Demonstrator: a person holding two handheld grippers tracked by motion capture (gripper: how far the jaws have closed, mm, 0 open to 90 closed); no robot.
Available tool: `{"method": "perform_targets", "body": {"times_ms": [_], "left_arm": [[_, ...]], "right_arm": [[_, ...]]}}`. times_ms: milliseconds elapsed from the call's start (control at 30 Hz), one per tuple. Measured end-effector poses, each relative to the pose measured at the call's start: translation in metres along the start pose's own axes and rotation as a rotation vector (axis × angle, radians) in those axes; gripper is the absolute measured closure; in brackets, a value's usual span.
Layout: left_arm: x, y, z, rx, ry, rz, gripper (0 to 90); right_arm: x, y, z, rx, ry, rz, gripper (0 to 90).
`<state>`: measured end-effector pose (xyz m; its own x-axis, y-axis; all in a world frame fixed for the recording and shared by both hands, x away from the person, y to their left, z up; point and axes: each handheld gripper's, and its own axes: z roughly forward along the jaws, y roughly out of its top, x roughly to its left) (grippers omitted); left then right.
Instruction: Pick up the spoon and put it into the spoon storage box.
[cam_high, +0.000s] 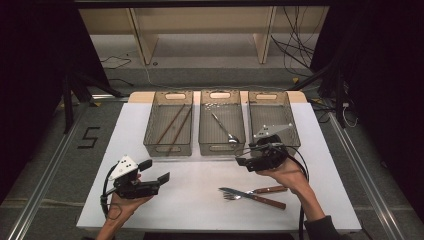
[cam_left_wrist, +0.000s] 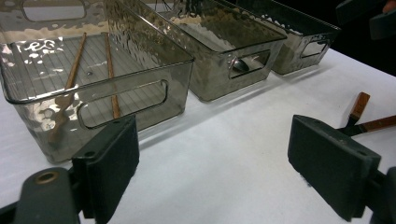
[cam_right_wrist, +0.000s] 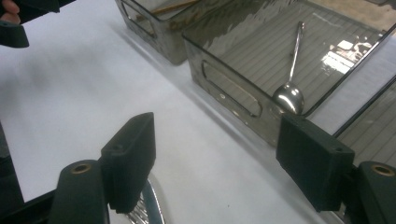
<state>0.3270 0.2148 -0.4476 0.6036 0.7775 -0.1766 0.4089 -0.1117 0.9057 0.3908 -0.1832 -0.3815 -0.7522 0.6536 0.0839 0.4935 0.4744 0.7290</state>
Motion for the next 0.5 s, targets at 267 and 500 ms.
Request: {"method": "perform_targets", "body": {"times_ms": [267, 500], "left_arm": [[0.0, 0.0, 0.0, -0.002, -0.003, 0.0, 16.0], [0.0, 0.001, 0.0, -0.003, -0.003, 0.001, 16.0]], "right_arm": [[0.003, -0.01, -0.003, 0.029, -0.001, -0.013, 28.8], [0.004, -0.016, -0.007, 0.044, -0.004, -0.013, 28.5]]}}
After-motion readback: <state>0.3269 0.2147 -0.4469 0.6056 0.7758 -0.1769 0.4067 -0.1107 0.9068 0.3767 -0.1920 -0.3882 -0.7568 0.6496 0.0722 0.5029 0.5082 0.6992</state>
